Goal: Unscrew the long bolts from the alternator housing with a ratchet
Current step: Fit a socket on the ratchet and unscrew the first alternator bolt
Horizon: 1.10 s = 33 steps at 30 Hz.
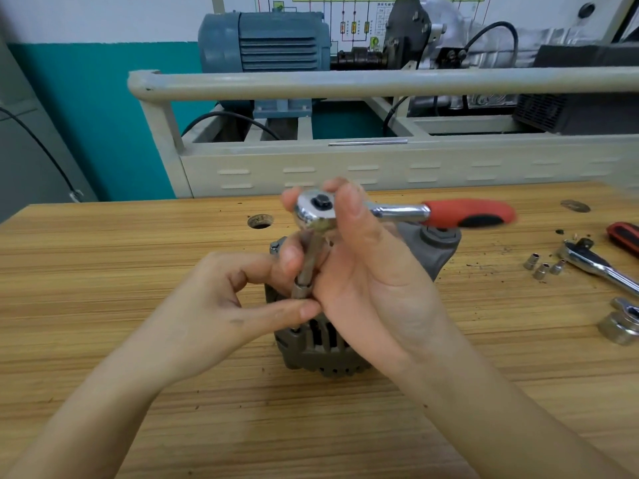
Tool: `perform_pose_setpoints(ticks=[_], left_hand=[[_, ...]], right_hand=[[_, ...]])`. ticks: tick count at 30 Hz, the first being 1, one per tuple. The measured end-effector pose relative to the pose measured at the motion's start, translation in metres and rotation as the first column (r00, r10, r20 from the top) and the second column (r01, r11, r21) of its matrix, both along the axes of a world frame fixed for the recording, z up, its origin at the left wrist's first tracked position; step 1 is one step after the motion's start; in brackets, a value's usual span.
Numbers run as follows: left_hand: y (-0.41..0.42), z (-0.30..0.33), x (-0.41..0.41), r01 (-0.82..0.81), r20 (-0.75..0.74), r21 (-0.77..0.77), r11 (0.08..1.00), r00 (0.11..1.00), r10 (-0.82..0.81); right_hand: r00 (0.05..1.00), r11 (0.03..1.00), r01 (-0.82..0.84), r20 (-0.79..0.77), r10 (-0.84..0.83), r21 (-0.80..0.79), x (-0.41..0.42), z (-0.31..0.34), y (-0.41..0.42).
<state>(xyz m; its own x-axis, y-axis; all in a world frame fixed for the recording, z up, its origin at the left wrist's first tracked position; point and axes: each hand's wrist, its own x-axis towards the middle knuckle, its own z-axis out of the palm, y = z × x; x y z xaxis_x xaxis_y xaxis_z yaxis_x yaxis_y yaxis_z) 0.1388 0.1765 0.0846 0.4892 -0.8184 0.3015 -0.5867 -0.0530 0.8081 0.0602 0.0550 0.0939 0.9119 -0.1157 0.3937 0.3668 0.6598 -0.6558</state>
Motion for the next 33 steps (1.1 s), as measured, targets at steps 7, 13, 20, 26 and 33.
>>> perform_pose_setpoints(ticks=[7,13,20,26,33], left_hand=[[0.0048,0.002,0.0003,0.018,0.007,0.024,1.0,1.0,-0.018],[0.0014,0.0035,-0.0031,-0.028,0.069,-0.019,0.999,0.997,0.029],[0.0033,0.0039,0.001,-0.027,0.031,0.038,0.999,0.999,0.026],[0.0044,0.0069,-0.0032,-0.012,0.126,0.072,0.997,0.992,0.003],[0.0047,0.0092,-0.0022,-0.052,0.14,0.102,0.993,0.989,0.037]], right_hand=[[0.997,0.991,-0.059,-0.063,0.051,-0.119,0.0019,0.0004,0.002],[0.999,0.996,0.03,-0.008,-0.031,-0.08,0.0004,0.0001,0.0019],[0.995,0.991,0.083,-0.046,-0.089,-0.106,0.0002,0.0001,0.0009],[0.999,0.998,-0.001,-0.043,-0.002,-0.065,0.0033,-0.0012,0.0028],[0.997,0.996,-0.08,0.016,0.08,-0.036,0.0052,-0.0023,0.004]])
